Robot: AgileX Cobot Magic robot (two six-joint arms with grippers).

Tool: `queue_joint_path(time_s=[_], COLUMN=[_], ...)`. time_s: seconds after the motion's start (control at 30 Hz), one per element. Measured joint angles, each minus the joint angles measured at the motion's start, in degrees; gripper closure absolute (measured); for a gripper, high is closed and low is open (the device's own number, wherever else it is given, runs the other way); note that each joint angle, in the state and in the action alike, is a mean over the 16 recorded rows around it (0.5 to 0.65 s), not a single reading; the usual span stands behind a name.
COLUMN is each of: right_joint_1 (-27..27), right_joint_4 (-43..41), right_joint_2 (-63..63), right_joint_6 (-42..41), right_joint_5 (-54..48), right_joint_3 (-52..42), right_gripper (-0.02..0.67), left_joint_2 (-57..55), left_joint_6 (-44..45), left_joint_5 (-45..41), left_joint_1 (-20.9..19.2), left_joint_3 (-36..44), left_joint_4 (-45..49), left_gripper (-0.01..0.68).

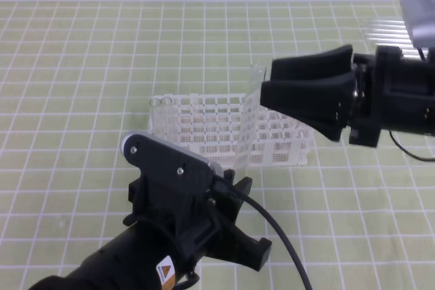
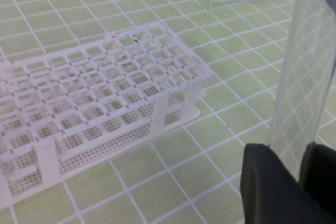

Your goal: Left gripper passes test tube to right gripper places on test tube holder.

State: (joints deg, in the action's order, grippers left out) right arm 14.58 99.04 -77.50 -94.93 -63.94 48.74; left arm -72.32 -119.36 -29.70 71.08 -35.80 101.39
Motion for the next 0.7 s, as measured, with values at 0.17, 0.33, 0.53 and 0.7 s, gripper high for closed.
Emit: queue_joint_path(time_s=[0.17,0.33,0.53,0.7], right_joint_1=[1.2,2.7,3.9,4.2], right_joint_4=[0.0,0.1,0.1,0.1], right_joint_2=[-1.4,-2.9,-4.1,-4.5], right_joint_6=[0.1,0.1,0.0,-0.1], right_joint_5=[0.1,0.8,2.1,2.7], right_joint_3=[1.4,2.1,2.7,3.9], right_gripper=[0.23,0.234,0.25,0.272], left_joint_2=[0.0,0.0,0.1,0.1], left_joint_6=[-0.1,-0.2,-0.2,-0.3], left_joint_5=[-0.2,-0.5,-1.4,-2.0], left_joint_1=[0.0,0.0,0.0,0.0], left_joint_3=[0.0,0.0,0.0,0.0], left_joint_4=[0.2,0.2,0.9,1.1], left_gripper=[0.593,0.593,0.609,0.612])
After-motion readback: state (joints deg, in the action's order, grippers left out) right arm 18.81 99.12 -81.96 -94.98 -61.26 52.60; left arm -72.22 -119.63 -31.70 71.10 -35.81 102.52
